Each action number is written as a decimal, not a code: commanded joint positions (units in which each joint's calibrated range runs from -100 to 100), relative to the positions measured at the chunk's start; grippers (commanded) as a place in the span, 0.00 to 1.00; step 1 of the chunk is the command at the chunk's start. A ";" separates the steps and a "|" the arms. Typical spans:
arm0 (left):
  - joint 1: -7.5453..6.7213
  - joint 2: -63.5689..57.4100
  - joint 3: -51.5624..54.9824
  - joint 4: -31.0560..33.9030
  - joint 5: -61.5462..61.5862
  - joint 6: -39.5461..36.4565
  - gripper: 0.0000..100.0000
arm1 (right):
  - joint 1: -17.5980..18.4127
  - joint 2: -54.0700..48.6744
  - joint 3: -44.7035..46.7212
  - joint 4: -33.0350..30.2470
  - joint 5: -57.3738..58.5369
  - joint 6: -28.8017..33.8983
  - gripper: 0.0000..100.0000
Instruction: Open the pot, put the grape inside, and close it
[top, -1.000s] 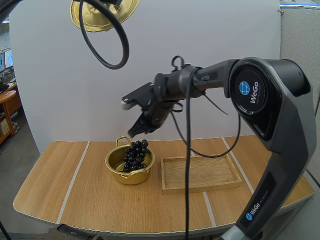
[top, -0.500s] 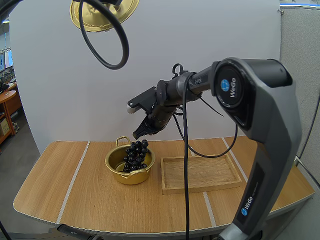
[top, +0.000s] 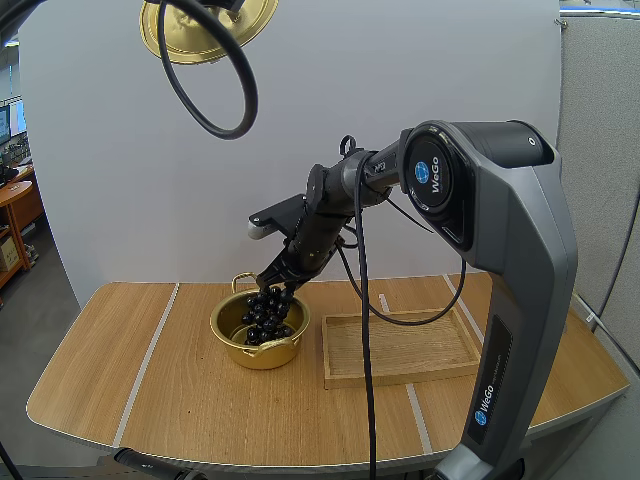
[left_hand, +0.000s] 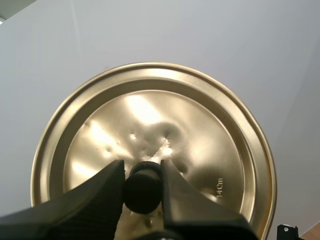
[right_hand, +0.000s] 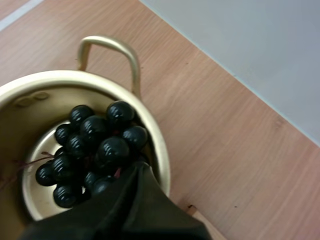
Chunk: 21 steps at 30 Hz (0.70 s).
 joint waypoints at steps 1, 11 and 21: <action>-0.21 -0.02 -0.29 0.79 -1.86 -0.24 0.00 | -0.05 -0.40 -0.42 7.67 6.42 -4.82 0.00; -0.21 -0.02 -0.29 0.79 -1.86 -0.24 0.00 | 1.12 0.93 -0.28 8.84 10.96 -5.34 0.00; -0.21 -0.02 -0.29 0.79 -1.86 -0.24 0.00 | 3.38 2.63 -0.14 8.74 9.48 -5.11 0.00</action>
